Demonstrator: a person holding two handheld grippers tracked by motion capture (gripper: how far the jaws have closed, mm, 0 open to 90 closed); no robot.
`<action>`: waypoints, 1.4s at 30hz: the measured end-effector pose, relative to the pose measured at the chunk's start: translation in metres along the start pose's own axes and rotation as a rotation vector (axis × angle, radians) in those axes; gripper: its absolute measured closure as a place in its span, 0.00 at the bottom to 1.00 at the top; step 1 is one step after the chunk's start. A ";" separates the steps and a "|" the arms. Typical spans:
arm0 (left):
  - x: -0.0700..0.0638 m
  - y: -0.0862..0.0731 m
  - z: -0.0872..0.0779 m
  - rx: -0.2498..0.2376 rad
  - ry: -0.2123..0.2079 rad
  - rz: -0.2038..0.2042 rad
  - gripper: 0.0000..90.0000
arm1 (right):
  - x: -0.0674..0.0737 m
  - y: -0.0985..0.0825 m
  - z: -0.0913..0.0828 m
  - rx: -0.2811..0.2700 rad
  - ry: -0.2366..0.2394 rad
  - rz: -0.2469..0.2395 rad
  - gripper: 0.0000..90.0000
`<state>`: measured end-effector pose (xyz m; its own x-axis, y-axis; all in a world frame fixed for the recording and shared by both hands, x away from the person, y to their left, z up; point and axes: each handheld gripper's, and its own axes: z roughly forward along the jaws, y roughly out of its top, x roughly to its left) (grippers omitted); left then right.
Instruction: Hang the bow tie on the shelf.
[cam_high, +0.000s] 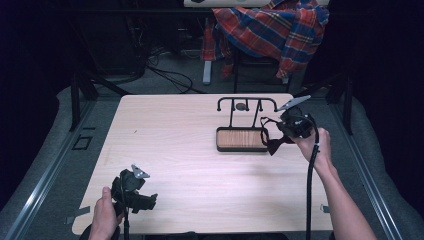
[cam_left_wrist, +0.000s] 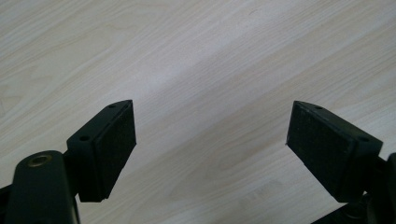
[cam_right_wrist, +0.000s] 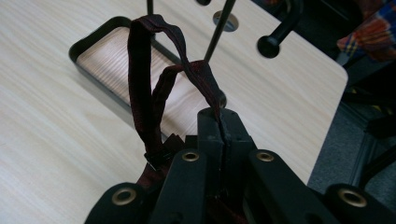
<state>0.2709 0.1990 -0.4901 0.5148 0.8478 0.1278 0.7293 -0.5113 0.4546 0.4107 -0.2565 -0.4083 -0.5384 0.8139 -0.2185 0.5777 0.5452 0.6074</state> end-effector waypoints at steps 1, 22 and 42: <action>0.000 0.000 0.000 0.000 -0.001 -0.001 0.18 | -0.001 0.001 -0.001 -0.004 -0.008 0.000 0.99; 0.000 0.000 0.000 -0.001 0.001 0.001 0.18 | -0.022 0.017 -0.004 -0.041 -0.063 0.037 0.99; -0.001 0.000 0.000 0.003 0.007 0.007 0.18 | -0.048 0.030 0.025 -0.053 -0.107 0.139 0.99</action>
<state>0.2704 0.1979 -0.4901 0.5167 0.8452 0.1368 0.7272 -0.5175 0.4509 0.4694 -0.2742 -0.3985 -0.3855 0.8991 -0.2075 0.6078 0.4167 0.6760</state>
